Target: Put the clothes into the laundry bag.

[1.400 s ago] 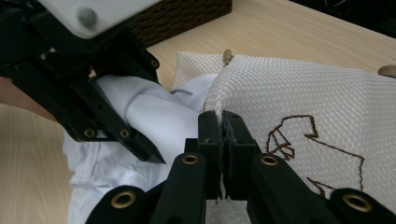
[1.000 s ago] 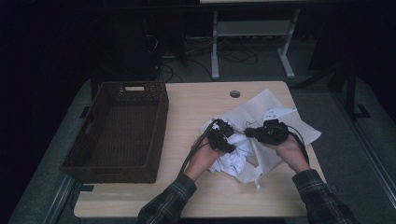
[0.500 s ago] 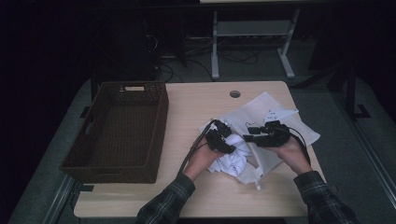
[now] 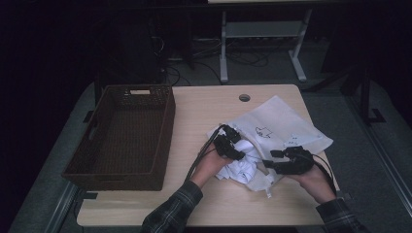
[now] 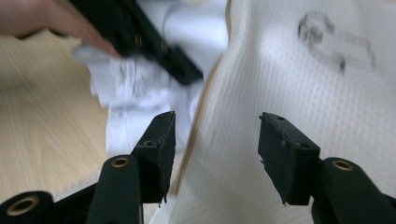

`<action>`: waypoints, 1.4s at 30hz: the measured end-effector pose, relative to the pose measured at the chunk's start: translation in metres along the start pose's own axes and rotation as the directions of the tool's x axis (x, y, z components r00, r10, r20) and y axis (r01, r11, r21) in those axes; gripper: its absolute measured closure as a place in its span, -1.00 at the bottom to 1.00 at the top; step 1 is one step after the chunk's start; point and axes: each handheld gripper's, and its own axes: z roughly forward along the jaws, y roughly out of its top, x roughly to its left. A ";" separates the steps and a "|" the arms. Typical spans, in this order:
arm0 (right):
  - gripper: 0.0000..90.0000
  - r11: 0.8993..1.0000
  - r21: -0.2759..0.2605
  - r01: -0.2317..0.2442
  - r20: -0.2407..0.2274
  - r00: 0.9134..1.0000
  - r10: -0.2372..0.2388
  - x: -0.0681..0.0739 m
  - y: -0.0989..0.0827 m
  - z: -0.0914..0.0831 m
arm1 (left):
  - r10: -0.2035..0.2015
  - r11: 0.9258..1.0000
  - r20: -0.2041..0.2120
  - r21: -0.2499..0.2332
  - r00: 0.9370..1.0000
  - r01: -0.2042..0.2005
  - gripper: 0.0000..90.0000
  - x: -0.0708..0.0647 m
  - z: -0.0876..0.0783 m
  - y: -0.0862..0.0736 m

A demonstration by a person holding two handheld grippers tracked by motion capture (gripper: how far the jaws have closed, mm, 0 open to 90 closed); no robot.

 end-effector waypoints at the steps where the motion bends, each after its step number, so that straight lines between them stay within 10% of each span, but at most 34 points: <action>1: 0.02 1.000 0.006 -0.003 0.012 1.000 0.003 0.003 -0.005 0.001 | 0.001 1.000 0.001 0.000 1.000 -0.001 0.18 0.000 0.000 0.000; 15: 0.86 0.998 0.055 0.030 0.031 0.999 -0.032 0.014 -0.017 0.012 | 0.002 1.000 0.053 -0.031 0.999 -0.001 -0.13 0.000 -0.017 -0.005; 32: 0.88 0.996 0.061 0.064 0.009 0.998 -0.065 0.012 -0.016 0.011 | 0.055 0.991 0.051 -0.125 0.997 -0.048 -0.39 -0.038 -0.095 -0.043; 42: 0.88 0.995 0.065 0.074 0.001 0.997 -0.074 0.011 -0.016 0.011 | 0.079 0.992 0.135 -0.112 0.988 -0.064 -0.38 -0.063 -0.072 -0.059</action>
